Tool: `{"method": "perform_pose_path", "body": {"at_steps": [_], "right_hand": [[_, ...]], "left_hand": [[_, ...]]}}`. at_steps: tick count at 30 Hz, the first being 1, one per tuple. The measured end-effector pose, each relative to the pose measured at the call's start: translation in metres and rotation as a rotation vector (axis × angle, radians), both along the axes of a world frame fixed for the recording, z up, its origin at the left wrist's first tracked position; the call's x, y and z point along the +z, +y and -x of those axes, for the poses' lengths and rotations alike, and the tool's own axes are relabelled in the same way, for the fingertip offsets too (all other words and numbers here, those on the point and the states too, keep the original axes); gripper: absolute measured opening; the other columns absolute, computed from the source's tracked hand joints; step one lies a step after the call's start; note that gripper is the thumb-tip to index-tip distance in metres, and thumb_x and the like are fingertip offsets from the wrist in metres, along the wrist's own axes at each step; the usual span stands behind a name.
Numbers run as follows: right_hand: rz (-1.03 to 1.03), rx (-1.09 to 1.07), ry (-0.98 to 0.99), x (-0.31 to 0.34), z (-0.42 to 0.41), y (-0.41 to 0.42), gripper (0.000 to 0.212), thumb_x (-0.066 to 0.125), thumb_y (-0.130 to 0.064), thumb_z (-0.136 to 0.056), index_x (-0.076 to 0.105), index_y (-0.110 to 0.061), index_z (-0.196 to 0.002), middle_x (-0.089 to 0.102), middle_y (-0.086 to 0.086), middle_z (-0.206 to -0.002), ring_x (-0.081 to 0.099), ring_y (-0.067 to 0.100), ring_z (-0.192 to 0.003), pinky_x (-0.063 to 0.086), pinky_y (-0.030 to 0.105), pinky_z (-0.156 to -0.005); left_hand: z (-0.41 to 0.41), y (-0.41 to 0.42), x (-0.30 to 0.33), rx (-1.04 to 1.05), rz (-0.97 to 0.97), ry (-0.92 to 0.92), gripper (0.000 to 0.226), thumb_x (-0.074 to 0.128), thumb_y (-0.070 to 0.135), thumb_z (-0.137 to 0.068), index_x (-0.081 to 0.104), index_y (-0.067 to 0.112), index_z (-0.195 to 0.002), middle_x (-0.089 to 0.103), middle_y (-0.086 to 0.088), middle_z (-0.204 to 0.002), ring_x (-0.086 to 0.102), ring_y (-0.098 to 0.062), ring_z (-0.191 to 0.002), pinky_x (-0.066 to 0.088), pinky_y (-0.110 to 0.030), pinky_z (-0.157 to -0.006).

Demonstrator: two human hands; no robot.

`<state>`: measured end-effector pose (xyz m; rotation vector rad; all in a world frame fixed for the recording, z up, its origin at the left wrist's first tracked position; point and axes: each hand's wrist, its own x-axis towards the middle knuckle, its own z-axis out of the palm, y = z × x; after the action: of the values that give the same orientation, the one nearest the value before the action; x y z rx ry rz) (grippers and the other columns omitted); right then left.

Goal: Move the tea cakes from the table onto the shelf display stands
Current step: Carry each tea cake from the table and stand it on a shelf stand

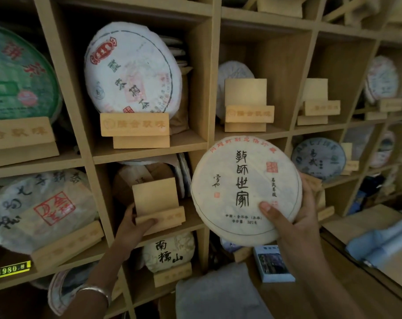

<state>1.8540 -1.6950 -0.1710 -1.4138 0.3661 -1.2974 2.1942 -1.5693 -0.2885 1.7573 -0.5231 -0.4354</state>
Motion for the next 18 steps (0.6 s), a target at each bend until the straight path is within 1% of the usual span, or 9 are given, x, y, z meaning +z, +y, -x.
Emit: {"method": "perform_pose_path", "body": {"at_steps": [2,4,5,7,10,13,15,16,18], "right_hand": [[-0.008,0.009,-0.005,0.000,0.002,0.002,0.086,0.085,-0.035,-0.064,0.043,-0.050,-0.138,0.062,-0.020,-0.128,0.064,0.003,-0.113,0.061,0.031,-0.074],[-0.019,0.016,-0.010,0.000,0.003,0.004,0.087,0.086,-0.035,-0.063,0.043,-0.050,-0.137,0.062,-0.018,-0.128,0.064,0.006,-0.113,0.061,0.033,-0.074],[-0.020,0.018,-0.012,0.001,0.004,0.005,0.087,0.087,-0.036,-0.063,0.043,-0.050,-0.137,0.062,-0.018,-0.128,0.064,0.006,-0.113,0.061,0.033,-0.074],[-0.026,0.027,-0.020,0.002,0.007,0.005,0.089,0.089,-0.036,-0.064,0.043,-0.049,-0.138,0.062,-0.015,-0.130,0.065,0.008,-0.113,0.061,0.035,-0.075],[-0.020,0.027,-0.026,0.002,0.011,0.007,0.088,0.084,-0.029,-0.066,0.041,-0.047,-0.141,0.059,-0.010,-0.135,0.064,0.011,-0.117,0.061,0.039,-0.076],[-0.017,0.031,-0.044,0.003,0.014,0.010,0.087,0.083,-0.028,-0.066,0.042,-0.048,-0.140,0.058,-0.010,-0.137,0.063,0.010,-0.117,0.061,0.036,-0.076],[-0.009,0.033,-0.055,0.005,0.016,0.013,0.086,0.083,-0.028,-0.066,0.042,-0.049,-0.139,0.058,-0.012,-0.136,0.063,0.009,-0.117,0.061,0.035,-0.076],[-0.002,0.032,-0.057,0.007,0.018,0.015,0.085,0.082,-0.027,-0.067,0.042,-0.049,-0.139,0.058,-0.014,-0.135,0.062,0.008,-0.117,0.061,0.037,-0.077],[0.011,0.034,-0.058,0.009,0.022,0.017,0.084,0.082,-0.025,-0.070,0.041,-0.049,-0.139,0.057,-0.015,-0.136,0.061,0.009,-0.119,0.061,0.042,-0.079]], "left_hand": [[0.000,0.003,-0.002,-0.007,0.010,-0.010,0.088,0.083,0.033,-0.073,0.031,0.037,-0.143,0.052,0.008,-0.117,0.052,-0.016,-0.102,0.048,-0.034,-0.079],[0.003,0.007,-0.003,-0.015,0.043,0.002,0.080,0.086,0.034,-0.069,0.039,0.041,-0.133,0.057,0.012,-0.112,0.055,-0.016,-0.102,0.047,-0.028,-0.070],[0.004,0.010,-0.002,-0.021,0.063,0.020,0.078,0.087,0.035,-0.066,0.041,0.042,-0.128,0.058,0.013,-0.111,0.057,-0.016,-0.103,0.048,-0.027,-0.068],[0.009,0.014,-0.002,-0.046,0.108,0.069,0.077,0.089,0.038,-0.057,0.046,0.041,-0.121,0.064,0.012,-0.113,0.060,-0.013,-0.103,0.050,-0.028,-0.068],[0.017,0.022,0.002,-0.103,0.136,0.128,0.074,0.091,0.035,-0.053,0.051,0.041,-0.115,0.070,0.006,-0.113,0.066,-0.015,-0.102,0.057,-0.032,-0.070],[0.033,0.032,0.011,-0.168,0.161,0.170,0.068,0.092,0.029,-0.051,0.056,0.042,-0.107,0.073,0.006,-0.108,0.071,-0.014,-0.094,0.060,-0.030,-0.063],[0.048,0.039,0.019,-0.209,0.169,0.191,0.070,0.092,0.030,-0.048,0.057,0.042,-0.107,0.073,0.011,-0.106,0.071,-0.012,-0.092,0.060,-0.027,-0.061],[0.056,0.042,0.025,-0.238,0.167,0.194,0.072,0.092,0.031,-0.048,0.056,0.042,-0.109,0.073,0.012,-0.106,0.070,-0.012,-0.095,0.060,-0.027,-0.063],[0.075,0.047,0.037,-0.304,0.155,0.183,0.075,0.093,0.031,-0.051,0.054,0.040,-0.115,0.071,0.007,-0.113,0.067,-0.016,-0.104,0.059,-0.032,-0.072]]}}
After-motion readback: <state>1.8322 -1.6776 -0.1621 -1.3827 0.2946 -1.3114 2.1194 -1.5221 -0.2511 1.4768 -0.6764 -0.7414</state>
